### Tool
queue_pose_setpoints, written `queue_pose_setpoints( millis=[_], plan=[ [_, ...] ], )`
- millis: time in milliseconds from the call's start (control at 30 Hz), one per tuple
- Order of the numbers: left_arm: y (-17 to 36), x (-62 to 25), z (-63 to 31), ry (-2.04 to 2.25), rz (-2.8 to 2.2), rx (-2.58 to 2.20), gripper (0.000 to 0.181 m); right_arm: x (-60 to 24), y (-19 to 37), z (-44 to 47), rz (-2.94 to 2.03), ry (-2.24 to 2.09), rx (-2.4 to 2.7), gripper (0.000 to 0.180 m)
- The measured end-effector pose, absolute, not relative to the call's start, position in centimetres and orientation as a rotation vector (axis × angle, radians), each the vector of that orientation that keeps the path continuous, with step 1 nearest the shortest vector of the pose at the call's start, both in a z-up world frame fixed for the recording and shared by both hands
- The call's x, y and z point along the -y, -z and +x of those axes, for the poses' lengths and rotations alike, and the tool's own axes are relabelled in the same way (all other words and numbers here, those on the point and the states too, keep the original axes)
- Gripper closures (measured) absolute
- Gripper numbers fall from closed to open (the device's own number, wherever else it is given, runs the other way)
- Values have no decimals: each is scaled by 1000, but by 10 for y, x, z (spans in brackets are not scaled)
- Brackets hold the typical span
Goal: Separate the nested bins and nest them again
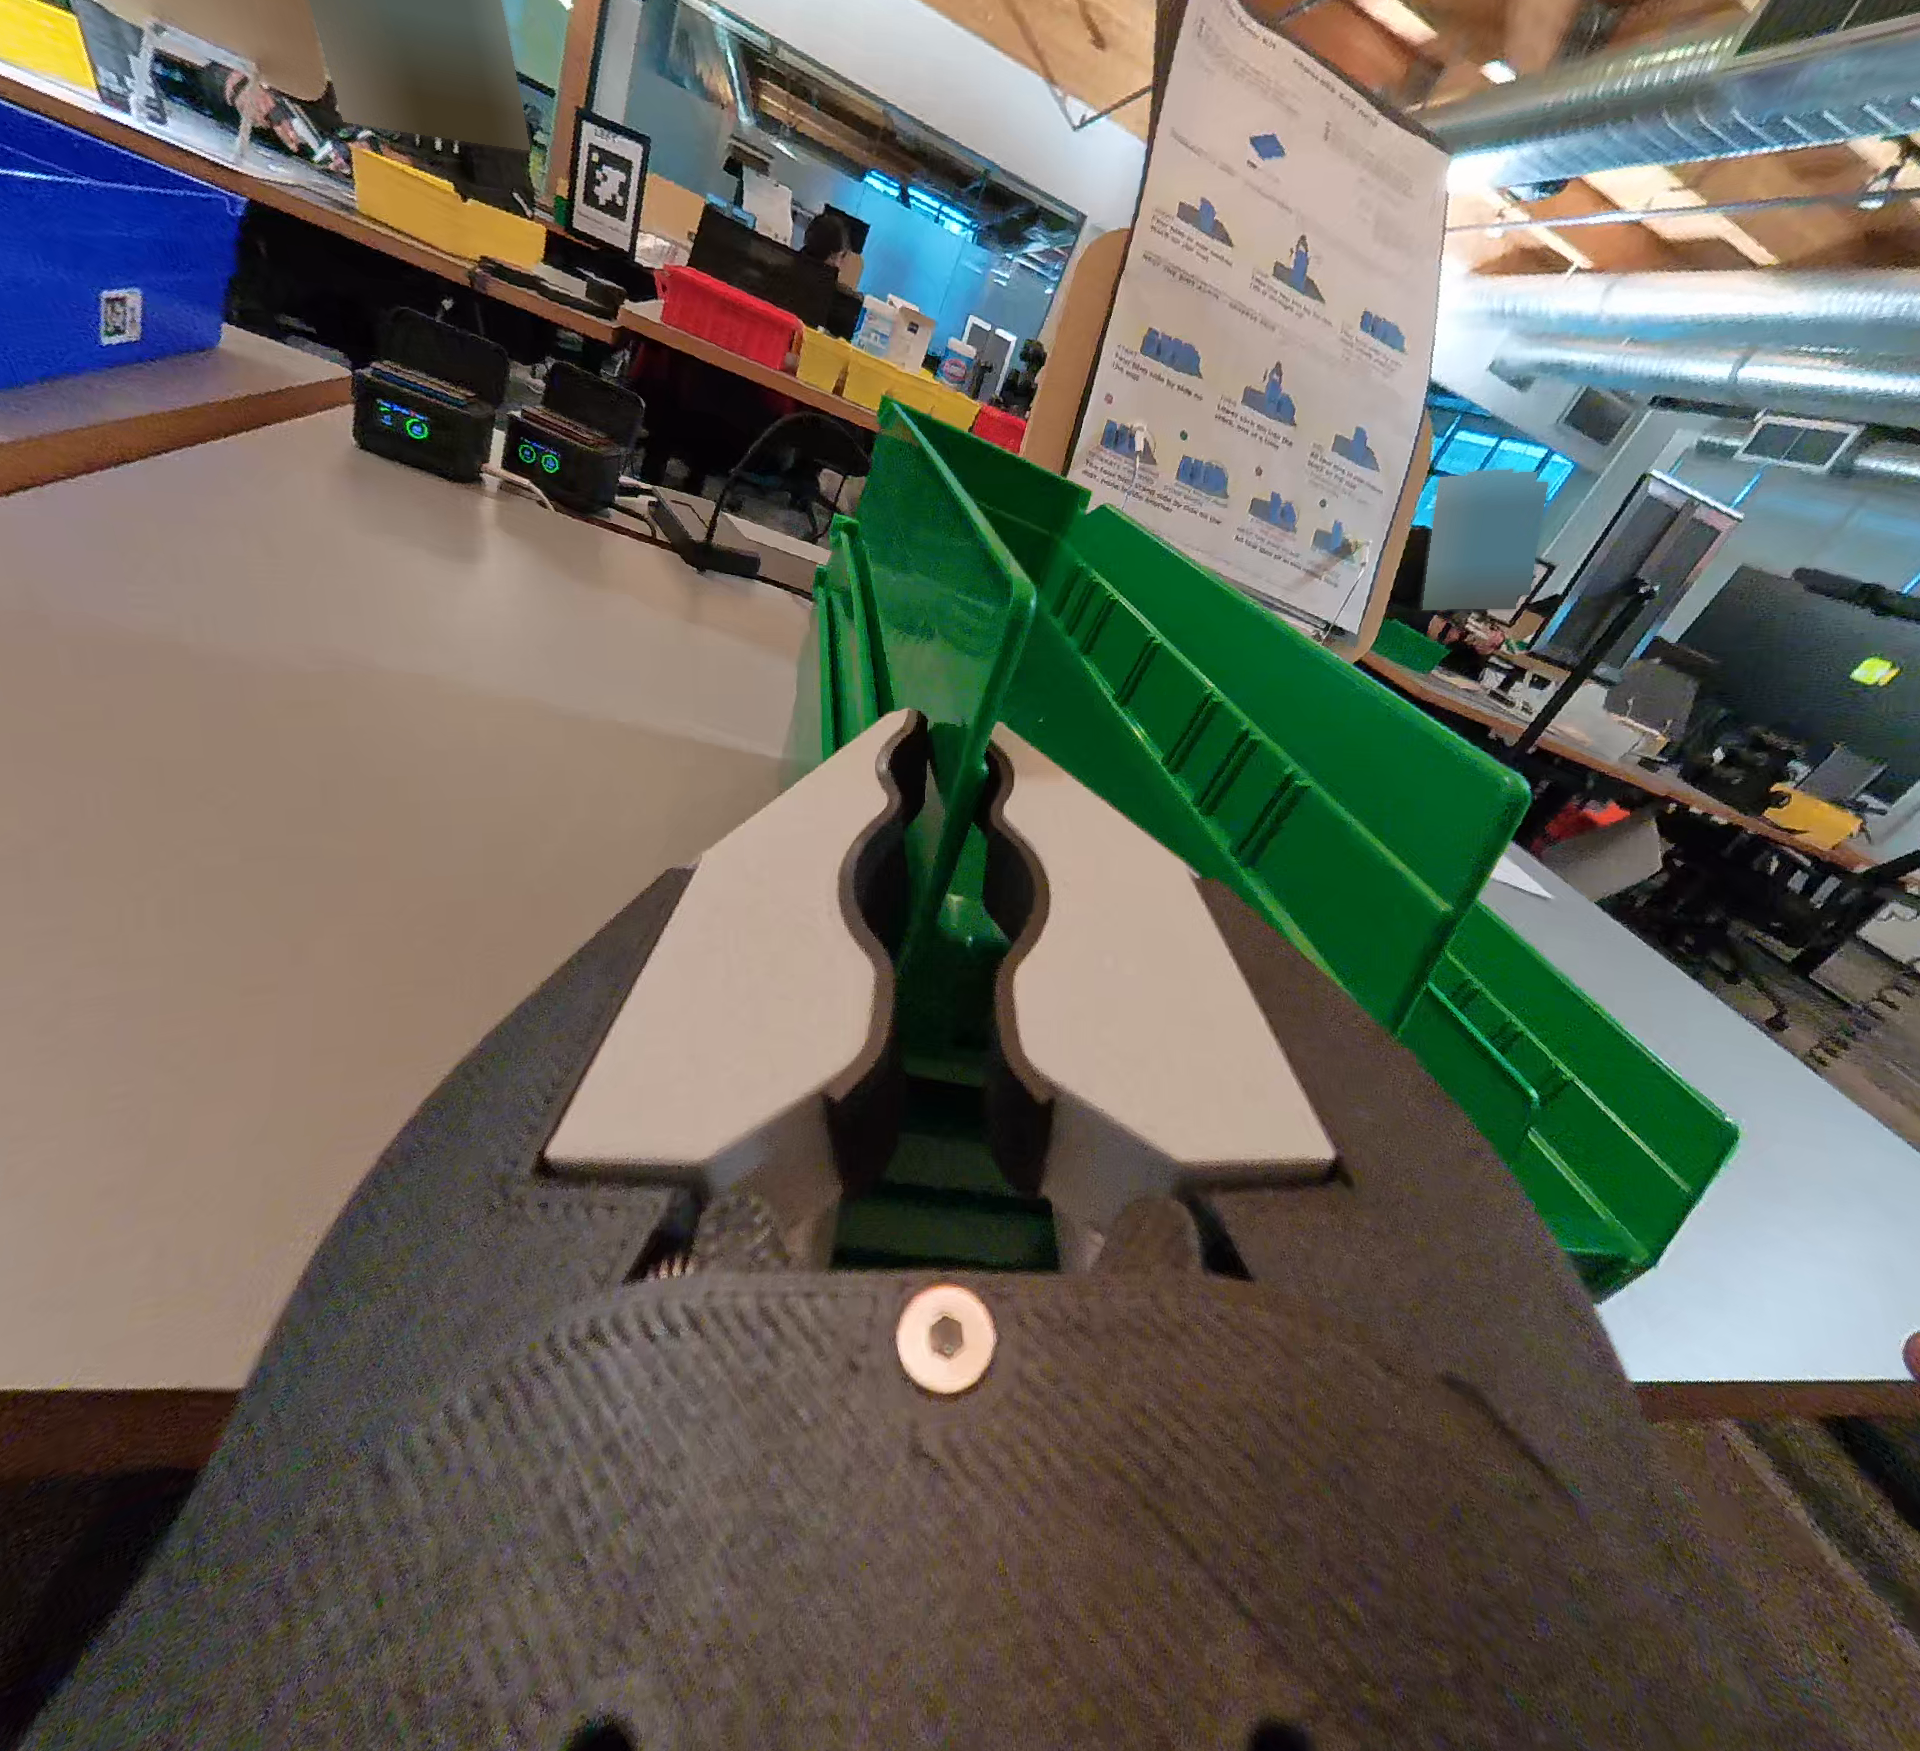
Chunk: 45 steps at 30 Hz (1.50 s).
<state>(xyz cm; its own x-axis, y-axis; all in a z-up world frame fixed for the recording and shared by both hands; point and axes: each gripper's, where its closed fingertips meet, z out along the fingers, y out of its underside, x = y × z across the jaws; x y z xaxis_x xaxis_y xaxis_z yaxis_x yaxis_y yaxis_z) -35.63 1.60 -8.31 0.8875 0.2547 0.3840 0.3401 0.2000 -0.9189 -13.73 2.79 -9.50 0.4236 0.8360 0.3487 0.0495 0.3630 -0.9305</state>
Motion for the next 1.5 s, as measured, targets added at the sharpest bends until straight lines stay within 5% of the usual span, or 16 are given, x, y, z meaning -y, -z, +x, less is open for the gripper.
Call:
queue_pose_setpoints(
  millis=[433, 967, 1233, 1367, 1500],
  plan=[
    [73, -13, -352, 195, -1239, 525, 174, -29, 96, -138, -1090, -634, 1021, 167],
    [88, -20, -358, -141, -1388, 346, 180, -22, 96, -140, -1077, -624, 1036, 168],
    [82, -45, -347, -78, -1603, 203, 130, -23, 98, -140, -1081, -624, 1039, 168],
    [83, -48, -357, -27, -1640, 297, 172, -23, 99, -140, -1082, -622, 1043, 168],
    [81, -45, -364, -42, -1603, 343, 181, -24, 100, -140, -1084, -619, 1047, 168]
  ],
)
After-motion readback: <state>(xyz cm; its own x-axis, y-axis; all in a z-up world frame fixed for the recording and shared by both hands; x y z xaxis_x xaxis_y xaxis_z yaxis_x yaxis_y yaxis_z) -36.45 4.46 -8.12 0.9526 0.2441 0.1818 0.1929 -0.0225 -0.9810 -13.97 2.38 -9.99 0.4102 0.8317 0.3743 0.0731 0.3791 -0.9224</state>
